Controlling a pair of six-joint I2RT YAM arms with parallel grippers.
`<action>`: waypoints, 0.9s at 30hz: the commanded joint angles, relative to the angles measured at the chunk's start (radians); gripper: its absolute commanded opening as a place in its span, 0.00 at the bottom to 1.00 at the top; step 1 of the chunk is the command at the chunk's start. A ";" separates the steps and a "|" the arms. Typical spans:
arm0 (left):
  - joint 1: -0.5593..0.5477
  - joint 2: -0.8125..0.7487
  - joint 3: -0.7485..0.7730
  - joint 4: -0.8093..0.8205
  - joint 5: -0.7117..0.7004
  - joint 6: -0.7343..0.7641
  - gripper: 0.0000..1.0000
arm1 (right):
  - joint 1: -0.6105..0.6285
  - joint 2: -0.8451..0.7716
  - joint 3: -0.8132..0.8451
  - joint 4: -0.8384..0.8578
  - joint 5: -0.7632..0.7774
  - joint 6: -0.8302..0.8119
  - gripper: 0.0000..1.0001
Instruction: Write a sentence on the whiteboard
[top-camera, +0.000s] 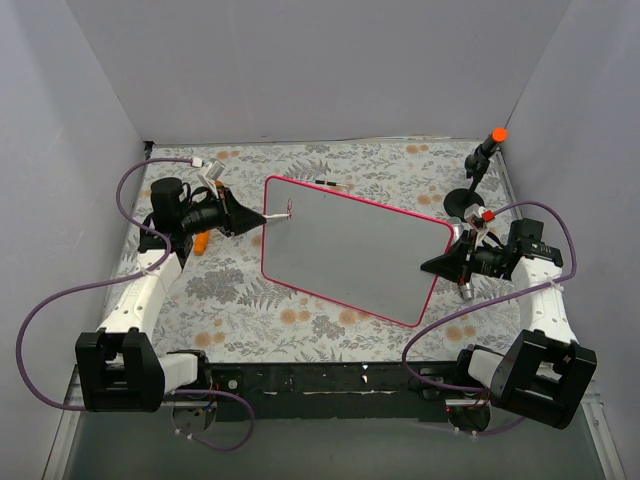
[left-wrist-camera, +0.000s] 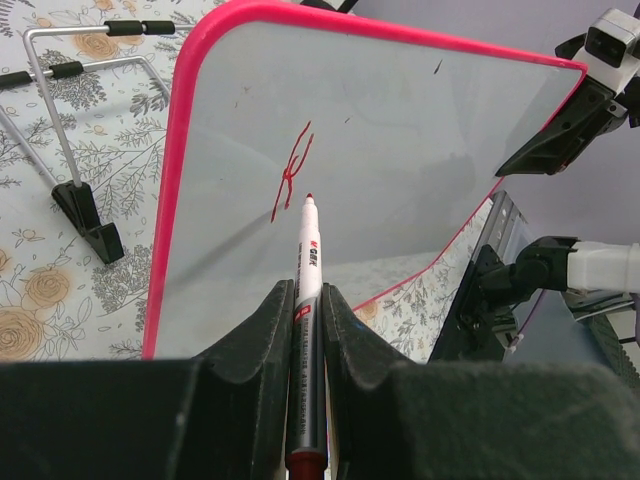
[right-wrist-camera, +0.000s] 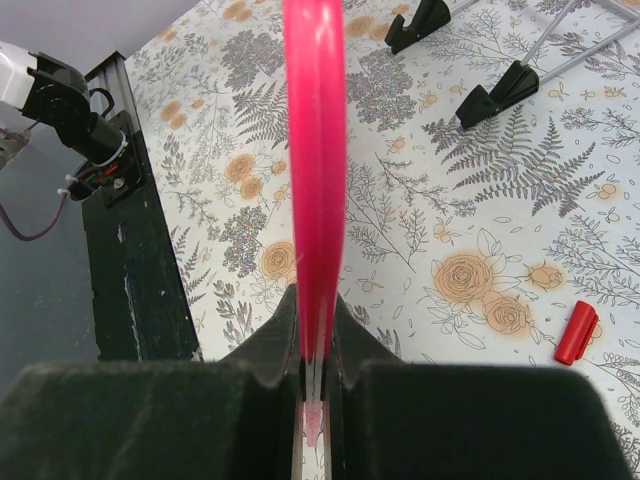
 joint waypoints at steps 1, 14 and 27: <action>0.007 -0.004 0.048 0.017 0.010 -0.003 0.00 | 0.003 -0.004 0.021 0.051 0.126 -0.069 0.01; -0.016 0.054 0.063 0.023 0.004 -0.006 0.00 | 0.003 -0.002 0.023 0.049 0.125 -0.069 0.01; -0.070 0.078 0.063 0.121 -0.004 -0.076 0.00 | 0.003 -0.002 0.021 0.049 0.125 -0.069 0.01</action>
